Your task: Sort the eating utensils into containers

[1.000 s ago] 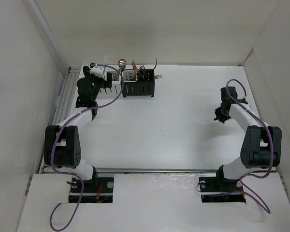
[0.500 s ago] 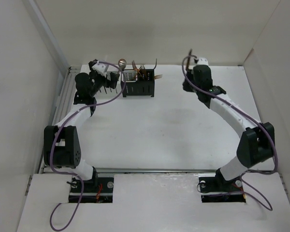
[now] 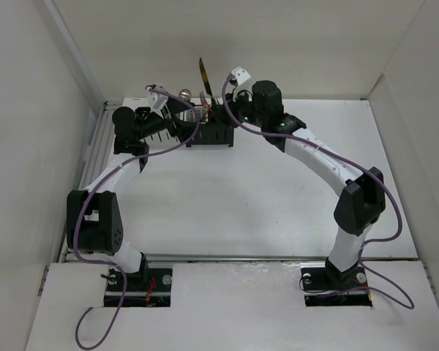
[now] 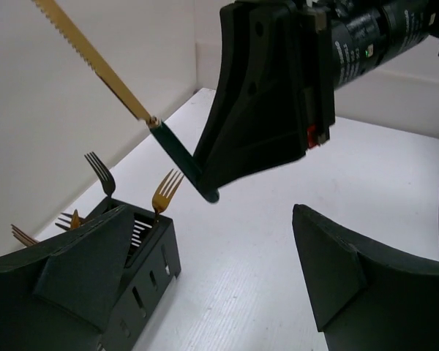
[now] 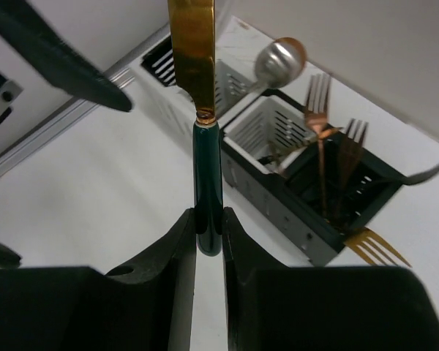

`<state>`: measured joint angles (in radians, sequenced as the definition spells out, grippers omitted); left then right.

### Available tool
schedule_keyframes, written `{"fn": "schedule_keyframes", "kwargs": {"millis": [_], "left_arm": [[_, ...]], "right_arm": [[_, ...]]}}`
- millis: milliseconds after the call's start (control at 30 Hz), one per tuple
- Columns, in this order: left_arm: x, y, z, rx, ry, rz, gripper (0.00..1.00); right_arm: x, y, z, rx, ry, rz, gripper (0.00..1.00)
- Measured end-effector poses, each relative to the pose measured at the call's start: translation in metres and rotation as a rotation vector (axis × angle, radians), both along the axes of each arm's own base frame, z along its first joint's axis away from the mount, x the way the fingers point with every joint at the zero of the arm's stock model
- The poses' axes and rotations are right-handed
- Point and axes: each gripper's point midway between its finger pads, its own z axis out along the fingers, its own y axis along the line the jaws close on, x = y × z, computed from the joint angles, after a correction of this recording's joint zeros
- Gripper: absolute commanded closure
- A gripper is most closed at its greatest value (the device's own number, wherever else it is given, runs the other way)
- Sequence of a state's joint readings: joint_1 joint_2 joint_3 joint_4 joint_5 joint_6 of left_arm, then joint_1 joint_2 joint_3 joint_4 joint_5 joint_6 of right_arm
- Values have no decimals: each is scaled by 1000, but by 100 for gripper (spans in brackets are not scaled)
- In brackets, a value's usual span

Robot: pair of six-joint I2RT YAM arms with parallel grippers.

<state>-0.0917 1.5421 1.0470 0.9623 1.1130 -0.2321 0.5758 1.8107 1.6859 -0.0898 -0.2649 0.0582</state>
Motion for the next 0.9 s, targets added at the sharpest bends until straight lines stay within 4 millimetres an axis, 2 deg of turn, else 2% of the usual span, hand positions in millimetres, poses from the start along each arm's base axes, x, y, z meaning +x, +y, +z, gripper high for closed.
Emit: {"fn": "schedule_keyframes", "kwargs": {"millis": [133, 300, 433, 633, 767, 800, 833, 900], "left_arm": [[-2, -1, 8, -27, 15, -6, 13], [3, -3, 17, -73, 39, 28, 14], [5, -7, 19, -104, 74, 37, 27], [10, -12, 22, -157, 126, 57, 41], [9, -16, 25, -179, 138, 57, 55], [9, -16, 25, -181, 140, 55, 63], [9, -16, 26, -184, 139, 58, 80], [11, -16, 26, -188, 140, 64, 90]], "right_arm": [[-16, 19, 1, -4, -14, 80, 100], [-23, 27, 3, -3, -34, 116, 100], [-24, 30, 2, -2, -46, 125, 100], [-32, 38, -4, -18, -50, 156, 100], [-37, 42, -5, -23, -57, 176, 100], [-37, 42, -5, -24, -62, 178, 100], [-37, 42, -4, -25, -64, 180, 100], [-38, 43, -4, -25, -66, 186, 100]]}}
